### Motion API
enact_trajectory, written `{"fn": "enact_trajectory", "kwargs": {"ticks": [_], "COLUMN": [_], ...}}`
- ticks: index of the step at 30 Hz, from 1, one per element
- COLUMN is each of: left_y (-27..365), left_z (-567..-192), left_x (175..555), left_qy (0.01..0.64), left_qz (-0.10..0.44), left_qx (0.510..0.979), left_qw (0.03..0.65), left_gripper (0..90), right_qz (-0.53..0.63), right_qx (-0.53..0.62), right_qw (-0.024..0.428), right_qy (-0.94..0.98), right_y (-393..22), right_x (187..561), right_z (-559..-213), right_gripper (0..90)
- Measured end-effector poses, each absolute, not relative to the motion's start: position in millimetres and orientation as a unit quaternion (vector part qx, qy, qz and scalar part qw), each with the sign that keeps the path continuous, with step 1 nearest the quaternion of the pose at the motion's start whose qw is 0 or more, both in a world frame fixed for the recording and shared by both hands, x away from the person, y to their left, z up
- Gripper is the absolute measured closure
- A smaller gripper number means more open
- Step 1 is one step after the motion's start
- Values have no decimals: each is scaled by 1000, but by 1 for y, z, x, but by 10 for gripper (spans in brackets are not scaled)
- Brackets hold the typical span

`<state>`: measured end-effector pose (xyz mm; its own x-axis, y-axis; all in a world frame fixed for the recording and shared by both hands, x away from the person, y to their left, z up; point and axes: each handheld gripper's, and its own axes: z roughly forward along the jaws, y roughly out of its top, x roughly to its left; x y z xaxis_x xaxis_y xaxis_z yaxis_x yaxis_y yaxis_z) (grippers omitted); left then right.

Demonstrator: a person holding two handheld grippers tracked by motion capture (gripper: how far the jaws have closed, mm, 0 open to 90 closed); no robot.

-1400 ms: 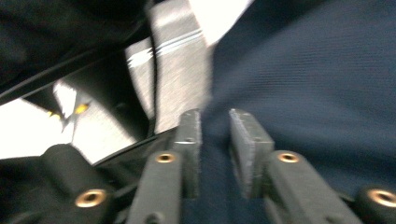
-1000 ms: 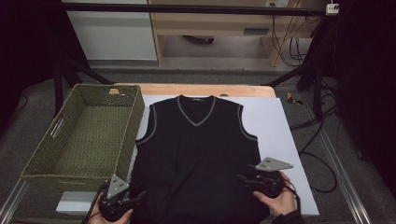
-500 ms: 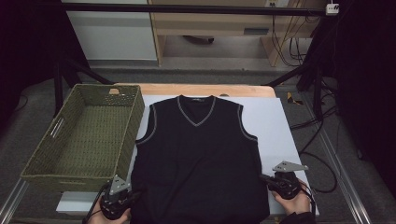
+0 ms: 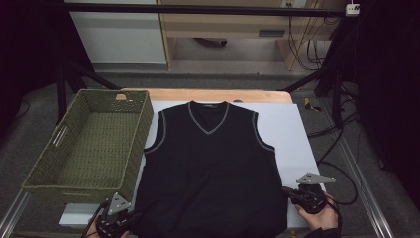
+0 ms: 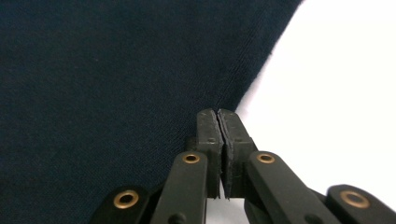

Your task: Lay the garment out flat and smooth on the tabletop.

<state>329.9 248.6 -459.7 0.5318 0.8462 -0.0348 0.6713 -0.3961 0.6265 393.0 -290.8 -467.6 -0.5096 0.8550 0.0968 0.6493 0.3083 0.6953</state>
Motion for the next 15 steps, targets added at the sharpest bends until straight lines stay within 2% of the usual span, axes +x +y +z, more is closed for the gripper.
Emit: {"fn": "enact_trajectory", "kwargs": {"ticks": [1, 3, 6, 9, 13, 15], "left_y": [248, 245, 238, 227, 213, 206], "left_z": [-458, -453, -444, -439, -437, -436], "left_x": [329, 330, 335, 343, 357, 367], "left_qy": [456, 452, 439, 419, 394, 391], "left_qz": [157, 165, 168, 168, 178, 161], "left_qx": [819, 807, 795, 791, 787, 781], "left_qw": [311, 342, 383, 414, 440, 460], "left_gripper": [740, 581, 445, 322, 189, 146], "right_qz": [355, 367, 401, 423, 434, 444], "right_qx": [468, 454, 442, 436, 427, 423], "right_qw": [147, 155, 161, 167, 172, 171], "right_qy": [796, 797, 786, 777, 774, 771], "right_y": [-291, -289, -287, -283, -278, -276], "right_x": [393, 394, 397, 401, 406, 411], "right_z": [-467, -466, -464, -461, -460, -459], "right_gripper": [812, 707, 528, 392, 285, 241]}}
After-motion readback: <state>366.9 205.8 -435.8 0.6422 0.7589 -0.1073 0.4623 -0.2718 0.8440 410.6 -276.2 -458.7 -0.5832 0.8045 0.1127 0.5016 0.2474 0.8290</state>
